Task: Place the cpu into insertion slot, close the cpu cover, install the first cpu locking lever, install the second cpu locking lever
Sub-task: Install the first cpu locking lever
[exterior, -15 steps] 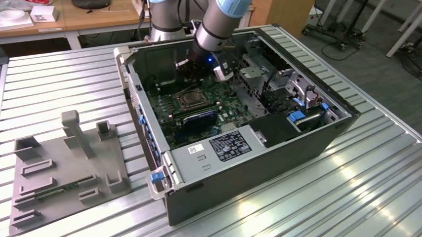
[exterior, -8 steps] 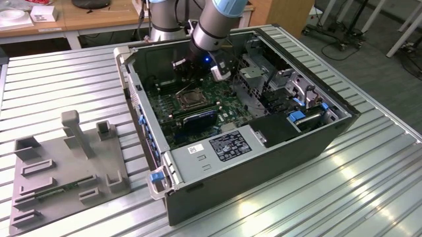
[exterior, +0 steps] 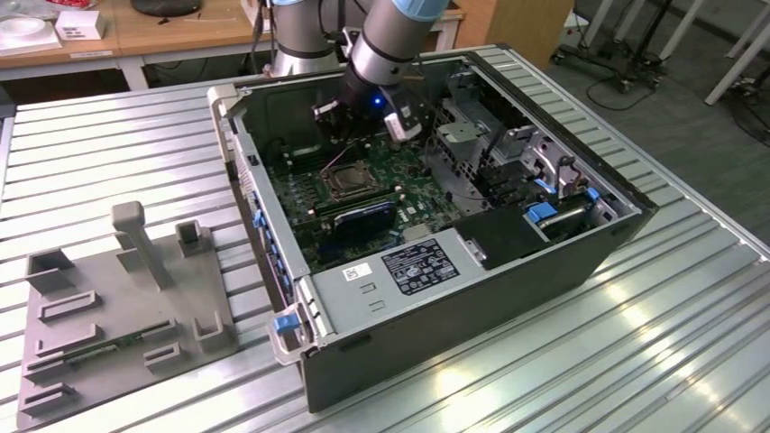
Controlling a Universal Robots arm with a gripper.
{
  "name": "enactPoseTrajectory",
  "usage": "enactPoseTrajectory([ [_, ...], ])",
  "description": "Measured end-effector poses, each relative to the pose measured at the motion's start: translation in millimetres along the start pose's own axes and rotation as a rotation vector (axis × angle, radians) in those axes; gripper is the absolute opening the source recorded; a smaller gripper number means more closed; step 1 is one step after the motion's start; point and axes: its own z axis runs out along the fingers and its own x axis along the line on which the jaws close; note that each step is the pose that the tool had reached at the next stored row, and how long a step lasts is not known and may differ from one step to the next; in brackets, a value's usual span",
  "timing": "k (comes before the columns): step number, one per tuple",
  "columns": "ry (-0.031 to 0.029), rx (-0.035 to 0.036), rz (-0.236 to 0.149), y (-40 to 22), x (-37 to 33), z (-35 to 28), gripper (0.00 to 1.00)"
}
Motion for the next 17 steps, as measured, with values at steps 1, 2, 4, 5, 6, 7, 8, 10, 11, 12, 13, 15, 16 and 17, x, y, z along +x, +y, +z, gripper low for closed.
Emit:
enactPoseTrajectory([
  [1,0.0,-0.0001,0.0,0.5,0.4,-1.8,0.11],
  [2,0.0,-0.0002,0.0,1.0,0.9,-3.4,0.11],
  [4,0.0,-0.0006,0.0,2.0,1.6,-6.4,0.11],
  [5,0.0001,-0.0007,0.0,2.5,2.0,-7.7,0.11],
  [6,0.0,-0.0009,0.0,2.9,2.3,-9.0,0.11],
  [7,0.0001,-0.001,0.0,3.3,2.6,-10.3,0.11],
  [8,0.0001,-0.0009,0.0,3.5,2.8,-11.1,0.11],
  [10,0.0,-0.0013,0.0,3.2,2.9,-11.4,0.11],
  [11,0.0,-0.0012,0.0,2.4,2.9,-11.7,0.11],
  [12,0.0001,-0.0011,0.0,1.4,2.9,-12.0,0.11],
  [13,0.0,-0.0013,0.0,0.2,2.8,-12.4,0.11],
  [15,0.0001,-0.0012,0.0,-1.4,2.7,-12.8,0.11],
  [16,0.0,-0.0014,0.0,-1.8,2.7,-12.7,0.11],
  [17,-0.0001,-0.0018,0.0,-1.9,2.6,-12.4,0.11],
])
